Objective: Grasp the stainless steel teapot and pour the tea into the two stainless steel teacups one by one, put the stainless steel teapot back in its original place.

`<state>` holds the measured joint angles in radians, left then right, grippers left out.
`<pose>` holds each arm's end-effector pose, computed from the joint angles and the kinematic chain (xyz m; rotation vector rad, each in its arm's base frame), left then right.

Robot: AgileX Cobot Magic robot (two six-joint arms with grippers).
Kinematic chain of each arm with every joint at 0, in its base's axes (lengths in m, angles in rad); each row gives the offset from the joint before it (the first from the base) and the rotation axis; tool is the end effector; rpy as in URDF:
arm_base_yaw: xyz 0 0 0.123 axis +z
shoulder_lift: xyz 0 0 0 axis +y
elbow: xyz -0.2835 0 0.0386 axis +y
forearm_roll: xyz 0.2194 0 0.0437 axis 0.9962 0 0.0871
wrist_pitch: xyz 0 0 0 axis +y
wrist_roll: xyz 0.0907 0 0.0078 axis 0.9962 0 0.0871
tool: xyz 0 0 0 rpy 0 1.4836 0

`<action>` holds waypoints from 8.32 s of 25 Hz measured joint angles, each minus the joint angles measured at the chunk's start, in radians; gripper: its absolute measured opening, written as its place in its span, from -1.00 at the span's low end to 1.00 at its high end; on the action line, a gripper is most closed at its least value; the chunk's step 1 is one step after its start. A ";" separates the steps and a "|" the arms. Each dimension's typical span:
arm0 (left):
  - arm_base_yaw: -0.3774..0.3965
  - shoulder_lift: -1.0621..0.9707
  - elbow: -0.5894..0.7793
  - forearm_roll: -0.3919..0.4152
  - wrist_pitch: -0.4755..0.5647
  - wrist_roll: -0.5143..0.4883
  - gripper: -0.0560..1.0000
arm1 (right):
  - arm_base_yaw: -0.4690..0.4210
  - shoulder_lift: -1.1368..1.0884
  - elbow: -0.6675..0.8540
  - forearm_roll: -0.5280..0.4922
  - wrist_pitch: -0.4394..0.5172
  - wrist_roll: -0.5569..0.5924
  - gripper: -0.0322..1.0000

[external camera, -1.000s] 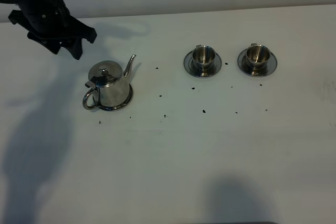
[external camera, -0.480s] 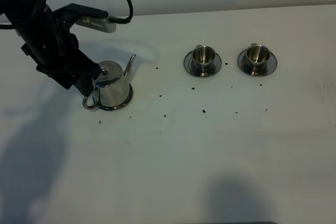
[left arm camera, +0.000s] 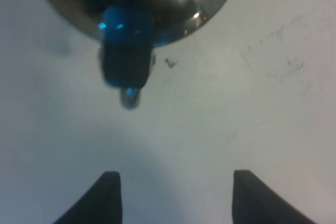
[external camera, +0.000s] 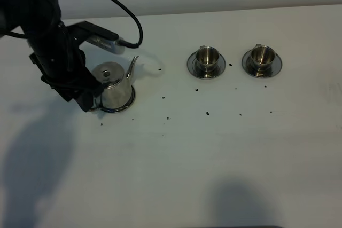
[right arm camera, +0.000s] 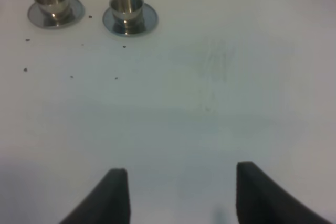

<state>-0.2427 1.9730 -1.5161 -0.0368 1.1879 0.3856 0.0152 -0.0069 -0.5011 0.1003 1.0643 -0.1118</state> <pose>0.3524 -0.0904 0.2202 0.9457 2.9791 -0.0519 -0.0325 0.0075 0.2636 -0.1345 2.0319 0.0593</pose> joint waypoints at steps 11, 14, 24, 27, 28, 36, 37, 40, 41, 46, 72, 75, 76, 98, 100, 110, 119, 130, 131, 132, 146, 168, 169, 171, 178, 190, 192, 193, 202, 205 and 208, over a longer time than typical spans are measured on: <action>-0.002 0.065 -0.075 0.087 0.000 0.052 0.05 | 0.000 0.000 0.000 0.000 0.000 0.000 -0.08; -0.004 0.068 -0.083 0.099 0.000 0.064 0.05 | 0.000 0.000 0.000 0.000 0.000 0.000 -0.08; -0.049 0.149 -0.146 0.122 0.000 0.051 0.05 | 0.000 0.000 0.000 0.000 0.000 0.000 -0.08; -0.049 0.150 -0.146 0.122 0.000 0.046 0.05 | 0.000 0.000 0.000 0.000 0.000 0.000 -0.08; -0.049 0.150 -0.148 0.123 0.000 0.040 0.05 | 0.000 0.000 0.000 0.000 0.000 0.000 -0.08; -0.049 0.159 -0.150 0.149 0.000 0.013 0.05 | 0.000 0.000 0.000 0.000 0.000 0.000 -0.08; -0.049 0.168 -0.150 0.148 0.000 0.011 0.05 | 0.000 0.000 0.000 0.000 0.000 0.000 -0.08; -0.050 0.186 -0.151 0.150 0.000 0.009 0.05 | 0.000 0.000 0.000 0.000 0.000 0.000 -0.08; -0.050 0.189 -0.151 0.150 0.000 0.008 0.05 | 0.000 0.000 0.000 0.000 0.000 0.000 -0.08; -0.050 0.189 -0.151 0.145 0.000 -0.003 0.05 | 0.000 0.000 0.000 0.000 0.000 0.000 -0.08; -0.050 0.189 -0.152 0.123 -0.018 -0.057 -0.06 | 0.000 0.000 0.000 0.000 0.000 0.000 -0.08; -0.050 0.189 -0.152 0.123 -0.027 -0.058 -0.06 | 0.000 0.000 0.000 0.000 0.000 0.000 -0.08; -0.050 0.189 -0.152 0.123 -0.029 -0.058 -0.06 | 0.000 0.000 0.000 0.000 0.000 0.000 -0.08; -0.050 0.189 -0.152 0.098 -0.055 -0.075 -0.45 | 0.000 0.000 0.000 0.000 0.000 0.000 -0.08; -0.050 0.189 -0.152 0.096 -0.060 -0.075 -0.46 | 0.000 0.000 0.000 0.000 0.000 0.000 -0.08; -0.050 0.189 -0.152 0.096 -0.064 -0.076 -0.46 | 0.000 0.000 0.000 0.000 0.000 0.000 -0.08; -0.050 0.189 -0.152 0.095 -0.064 -0.074 -0.46 | 0.000 0.000 0.000 0.000 0.000 0.000 -0.08; -0.050 0.180 -0.159 0.095 -0.064 -0.066 -0.46 | 0.000 0.000 0.000 0.000 0.000 0.000 -0.08; -0.050 0.176 -0.159 0.096 -0.064 -0.065 -0.46 | 0.000 0.000 0.000 0.000 0.000 0.000 -0.08; -0.050 0.173 -0.160 0.096 -0.064 -0.065 -0.46 | 0.000 0.000 0.000 0.000 0.000 0.000 -0.08; -0.050 0.135 -0.160 0.097 -0.070 -0.039 -0.46 | 0.000 0.000 0.000 0.000 0.000 0.000 -0.08; -0.166 0.057 -0.186 0.098 -0.362 0.209 -0.46 | 0.000 0.000 0.000 0.000 0.000 0.000 -0.08; -0.173 0.061 -0.205 0.098 -0.363 0.209 -0.46 | 0.000 0.000 0.000 0.000 0.000 0.000 -0.08; -0.188 0.070 -0.245 0.097 -0.363 0.209 -0.46 | 0.000 0.000 0.000 0.000 0.000 0.000 -0.08; -0.226 0.165 -0.441 0.099 -0.315 0.209 -0.46 | 0.000 0.000 0.000 0.000 0.000 0.000 -0.08; -0.257 0.378 -0.814 0.101 -0.287 0.270 -0.46 | 0.000 0.000 0.000 0.000 0.000 0.000 -0.08; -0.257 0.388 -0.835 0.101 -0.290 0.292 -0.46 | 0.000 0.000 0.000 0.000 0.000 0.000 -0.08; -0.257 0.391 -0.839 0.101 -0.290 0.308 -0.46 | 0.000 0.000 0.000 0.000 0.000 0.000 -0.08; -0.257 0.453 -0.844 0.101 -0.354 0.407 -0.46 | 0.000 0.000 0.000 0.000 0.000 0.000 -0.08; -0.257 0.484 -0.844 0.101 -0.378 0.420 -0.46 | 0.000 0.000 0.000 0.000 0.000 0.000 -0.08; -0.260 0.489 -0.844 0.101 -0.386 0.422 -0.46 | 0.000 0.000 0.000 0.000 0.000 0.000 -0.08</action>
<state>-0.5027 2.4619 -2.3597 0.0641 0.8018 0.8075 0.0152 -0.0069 -0.5011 0.1003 1.0643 -0.1118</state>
